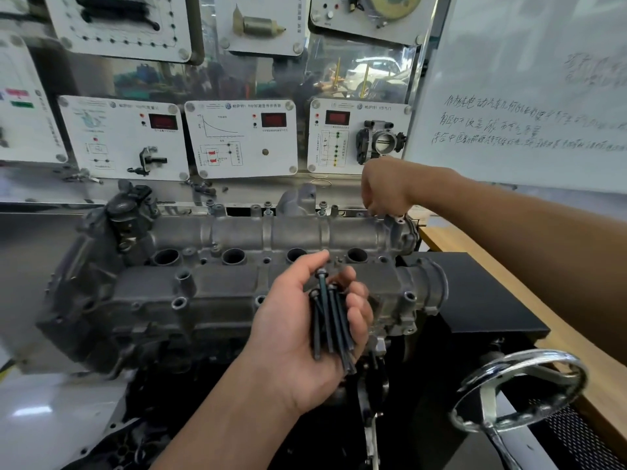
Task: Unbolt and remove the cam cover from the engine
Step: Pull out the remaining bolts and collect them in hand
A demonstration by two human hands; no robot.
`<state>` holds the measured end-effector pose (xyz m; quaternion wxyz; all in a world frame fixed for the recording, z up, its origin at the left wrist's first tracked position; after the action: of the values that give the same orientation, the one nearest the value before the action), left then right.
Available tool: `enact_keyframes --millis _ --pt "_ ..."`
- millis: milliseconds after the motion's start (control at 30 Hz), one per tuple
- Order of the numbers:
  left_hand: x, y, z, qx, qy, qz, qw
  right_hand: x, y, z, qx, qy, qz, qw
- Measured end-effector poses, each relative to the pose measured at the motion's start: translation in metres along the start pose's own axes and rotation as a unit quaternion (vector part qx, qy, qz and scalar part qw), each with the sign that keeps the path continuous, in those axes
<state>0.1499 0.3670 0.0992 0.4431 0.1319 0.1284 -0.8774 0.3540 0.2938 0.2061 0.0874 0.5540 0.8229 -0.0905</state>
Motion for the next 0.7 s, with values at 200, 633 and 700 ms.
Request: enact_keyframes --millis 200,633,700 --pt "-0.001 0.005 -0.001 0.003 -0.002 -0.003 1.0 -0.01 0.004 0.001 0.04 0.014 0.016 0.999" --pt "0.001 0.015 -0.003 0.006 -0.008 -0.009 1.0 -0.009 0.014 0.004 0.086 -0.034 0.013 0.996" --pt "0.001 0.015 -0.003 0.006 -0.012 -0.006 1.0 -0.012 0.011 0.007 0.087 -0.014 0.02 0.996"
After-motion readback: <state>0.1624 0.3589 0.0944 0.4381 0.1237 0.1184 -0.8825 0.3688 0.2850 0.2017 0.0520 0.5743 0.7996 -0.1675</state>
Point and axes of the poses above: each hand's wrist, its own y-axis towards the middle knuckle, its own z-axis out of the palm, x = y × z, the point moved 8 cm from there along y, towards the middle knuckle, and after that the axes turned 7 degrees about x, right-handed, at the moved point
